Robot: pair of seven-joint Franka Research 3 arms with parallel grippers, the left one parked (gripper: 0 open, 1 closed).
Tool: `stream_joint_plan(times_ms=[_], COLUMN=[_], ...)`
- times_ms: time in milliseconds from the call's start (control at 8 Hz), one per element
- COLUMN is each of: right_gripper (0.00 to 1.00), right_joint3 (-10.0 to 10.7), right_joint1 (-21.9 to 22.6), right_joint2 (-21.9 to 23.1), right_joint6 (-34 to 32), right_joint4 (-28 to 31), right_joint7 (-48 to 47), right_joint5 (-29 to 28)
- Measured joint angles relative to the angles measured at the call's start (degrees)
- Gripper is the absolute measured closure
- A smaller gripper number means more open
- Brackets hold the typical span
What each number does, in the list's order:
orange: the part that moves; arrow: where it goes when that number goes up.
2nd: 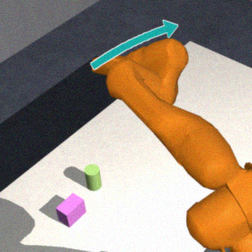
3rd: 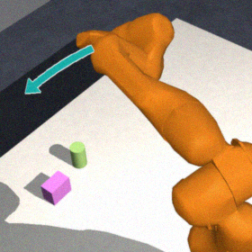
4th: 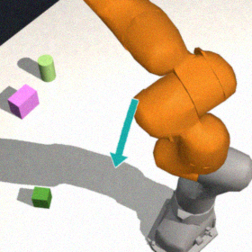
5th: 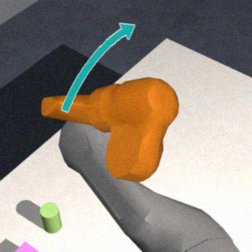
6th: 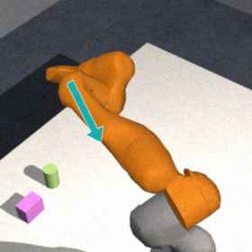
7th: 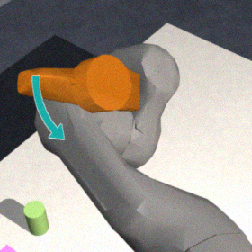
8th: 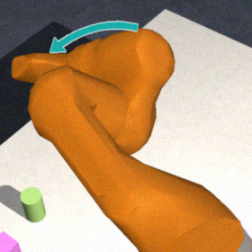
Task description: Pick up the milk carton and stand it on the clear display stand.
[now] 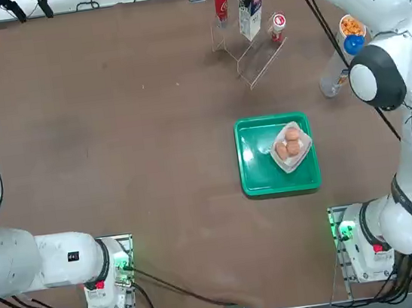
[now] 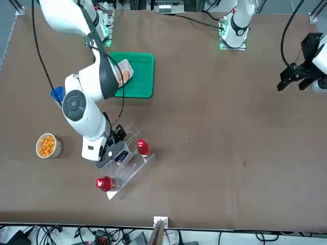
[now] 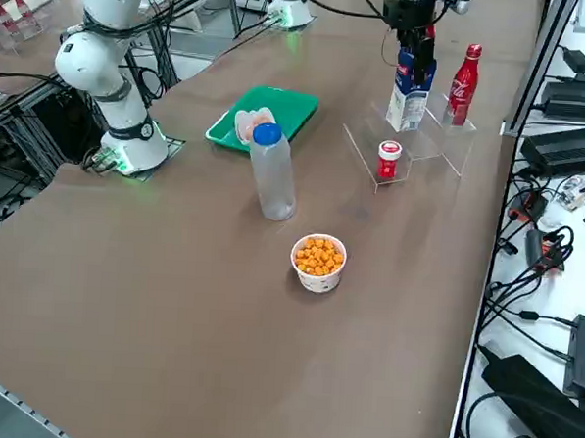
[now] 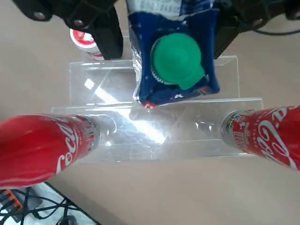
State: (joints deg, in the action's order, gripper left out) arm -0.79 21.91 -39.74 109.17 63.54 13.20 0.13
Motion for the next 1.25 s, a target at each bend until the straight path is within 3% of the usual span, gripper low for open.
stream_joint_plan(times_ms=[1250], right_gripper=[0.0], right_joint3=[0.0], right_joint1=[0.1], right_joint2=[0.3], right_joint6=[0.2], right_joint4=[-1.1], right_joint7=[-0.1], right_joint5=[0.0])
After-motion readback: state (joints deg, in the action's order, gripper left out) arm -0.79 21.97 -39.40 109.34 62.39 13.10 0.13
